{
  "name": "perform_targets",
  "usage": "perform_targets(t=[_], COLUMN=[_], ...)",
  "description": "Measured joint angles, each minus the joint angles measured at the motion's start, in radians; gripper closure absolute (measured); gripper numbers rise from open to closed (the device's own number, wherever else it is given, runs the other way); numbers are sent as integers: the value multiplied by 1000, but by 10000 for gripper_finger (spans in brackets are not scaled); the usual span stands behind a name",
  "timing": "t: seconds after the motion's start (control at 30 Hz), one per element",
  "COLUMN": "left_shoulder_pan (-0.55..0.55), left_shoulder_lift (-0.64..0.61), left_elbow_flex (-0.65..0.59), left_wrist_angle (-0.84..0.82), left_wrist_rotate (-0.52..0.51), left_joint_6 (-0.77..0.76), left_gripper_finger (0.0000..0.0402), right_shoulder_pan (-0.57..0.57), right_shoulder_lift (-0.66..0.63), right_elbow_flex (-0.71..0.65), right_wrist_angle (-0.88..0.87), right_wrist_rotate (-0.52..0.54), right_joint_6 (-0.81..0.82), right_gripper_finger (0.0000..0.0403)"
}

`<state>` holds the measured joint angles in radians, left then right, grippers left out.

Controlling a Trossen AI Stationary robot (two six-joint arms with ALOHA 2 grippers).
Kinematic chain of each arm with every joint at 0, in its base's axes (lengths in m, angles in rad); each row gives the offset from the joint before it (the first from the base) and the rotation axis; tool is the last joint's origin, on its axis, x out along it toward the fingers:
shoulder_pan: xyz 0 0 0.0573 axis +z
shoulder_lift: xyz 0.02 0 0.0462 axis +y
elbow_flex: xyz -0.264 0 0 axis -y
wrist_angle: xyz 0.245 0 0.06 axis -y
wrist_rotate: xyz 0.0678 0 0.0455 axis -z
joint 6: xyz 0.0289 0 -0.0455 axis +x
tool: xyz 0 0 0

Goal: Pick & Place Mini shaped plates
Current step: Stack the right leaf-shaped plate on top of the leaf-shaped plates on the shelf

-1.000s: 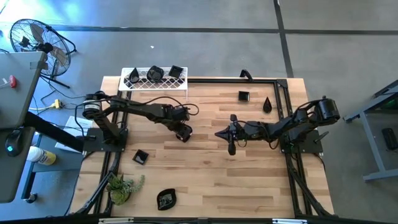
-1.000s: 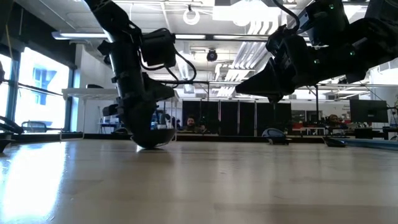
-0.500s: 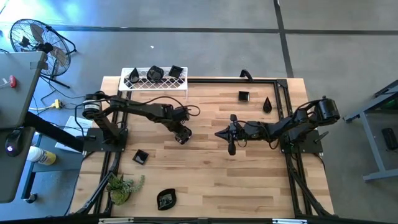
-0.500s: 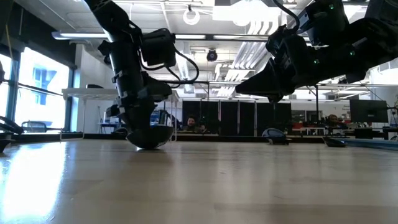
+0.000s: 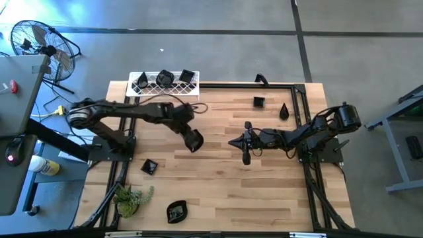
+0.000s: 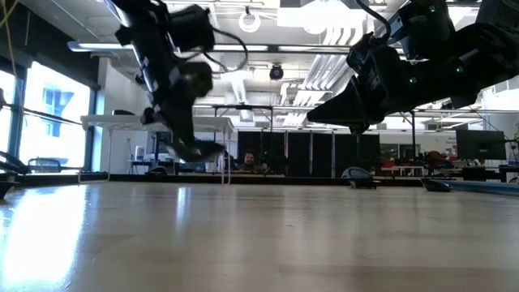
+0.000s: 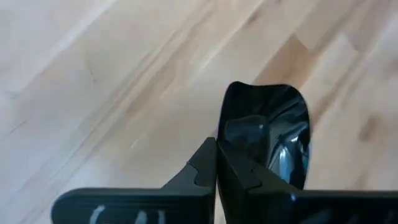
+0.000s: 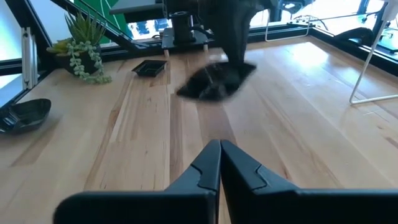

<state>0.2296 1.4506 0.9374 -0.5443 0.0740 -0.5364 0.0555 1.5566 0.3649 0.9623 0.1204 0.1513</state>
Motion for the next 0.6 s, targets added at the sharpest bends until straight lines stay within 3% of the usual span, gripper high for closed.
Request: perform_targets(t=[0.3, 0.6], left_shoulder_pan=[119, 231], left_shoulder_lift=[-226, -303], left_elbow_flex=[24, 225], left_wrist_angle=[-116, -339], left_wrist_rotate=[81, 47], left_joint_6=[119, 231], left_gripper_finger=[401, 401], right_shoulder_pan=[0, 0], right_shoulder_lift=[0, 0], right_elbow_flex=[-2, -2], right_wrist_angle=[-6, -8], right_wrist_rotate=[0, 0], right_joint_6=[-3, -3], right_gripper_finger=[396, 399])
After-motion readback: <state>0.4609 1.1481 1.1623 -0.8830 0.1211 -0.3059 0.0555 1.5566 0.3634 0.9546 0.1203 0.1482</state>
